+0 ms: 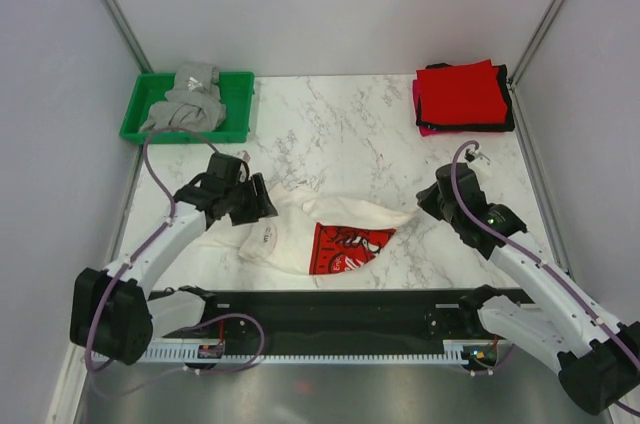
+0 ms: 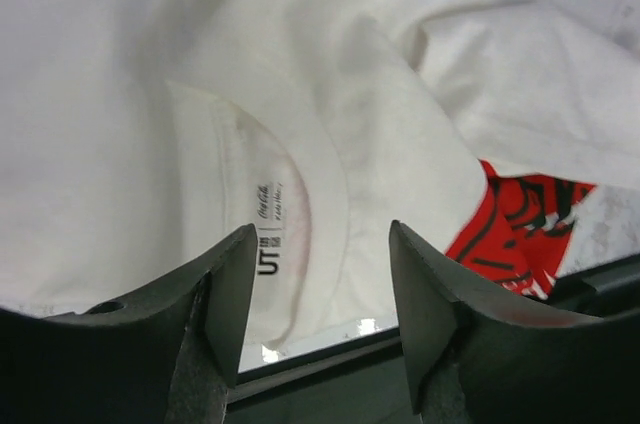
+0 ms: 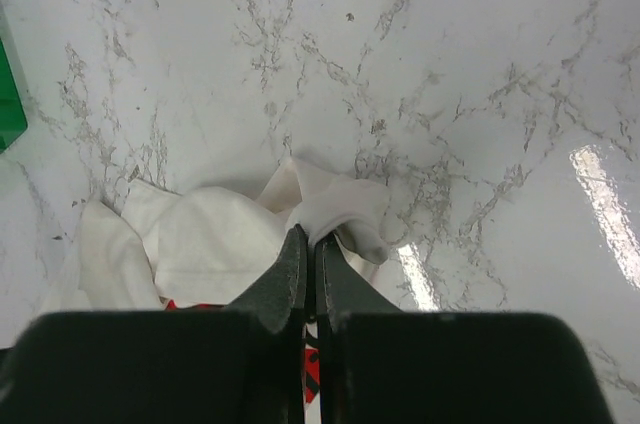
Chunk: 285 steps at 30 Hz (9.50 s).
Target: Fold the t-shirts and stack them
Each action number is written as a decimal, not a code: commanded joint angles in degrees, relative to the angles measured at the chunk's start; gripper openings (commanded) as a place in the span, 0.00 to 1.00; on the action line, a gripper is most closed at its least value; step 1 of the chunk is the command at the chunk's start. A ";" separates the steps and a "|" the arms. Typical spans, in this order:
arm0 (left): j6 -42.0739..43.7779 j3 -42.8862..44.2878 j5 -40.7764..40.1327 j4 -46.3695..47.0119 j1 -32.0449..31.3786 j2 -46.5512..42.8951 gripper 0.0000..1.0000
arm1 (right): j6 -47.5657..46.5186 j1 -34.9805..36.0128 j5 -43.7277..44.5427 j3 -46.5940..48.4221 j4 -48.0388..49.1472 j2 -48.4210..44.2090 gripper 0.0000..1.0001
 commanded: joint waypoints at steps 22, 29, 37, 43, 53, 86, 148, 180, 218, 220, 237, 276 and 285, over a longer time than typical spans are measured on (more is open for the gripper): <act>2.33 12.87 -10.40 15.90 0.90 27.57 0.60 | -3.61 -1.34 -8.61 -3.36 7.74 3.62 0.00; 1.54 13.05 -6.79 18.27 0.81 29.86 0.53 | -4.13 -1.78 -9.14 -4.16 8.36 4.24 0.00; 1.54 14.02 -3.63 18.72 0.73 29.43 0.02 | -4.40 -2.92 -11.41 -3.63 8.45 4.94 0.00; 1.62 19.63 -2.83 11.70 0.81 12.49 0.02 | -4.75 -7.48 -16.26 6.37 5.48 5.12 0.00; 10.06 45.20 -9.51 -4.57 0.82 -11.87 0.02 | -12.39 -14.61 8.33 53.62 -21.15 6.44 0.00; -12.87 -4.00 -25.93 3.68 0.99 -18.88 0.90 | -12.74 -7.67 -12.13 4.63 2.82 8.80 0.90; 1.01 15.95 -32.10 15.02 -8.68 41.90 0.02 | -17.05 -6.61 -18.63 1.12 13.72 23.40 0.94; -2.15 -12.17 -33.24 33.83 -6.83 3.14 0.02 | -29.36 -0.64 -2.99 25.55 9.86 49.23 0.63; -0.04 5.40 -37.45 4.84 -6.83 -29.89 0.02 | -28.57 -25.93 2.82 18.27 -2.54 11.63 0.00; 0.05 6.36 -37.55 1.86 -6.83 -32.09 0.02 | -27.61 -28.65 -0.08 16.07 -2.71 7.42 0.00; 9.82 39.05 -18.65 4.21 -6.83 -31.76 0.02 | -27.87 -29.29 -10.91 41.09 -6.83 -12.28 0.00; 6.64 77.72 0.68 9.06 11.36 34.31 0.03 | -27.60 -27.70 -0.97 32.94 13.37 15.99 0.00; 6.19 74.08 8.60 3.25 10.66 50.18 1.00 | -30.59 -27.71 -7.91 23.38 15.92 24.81 0.98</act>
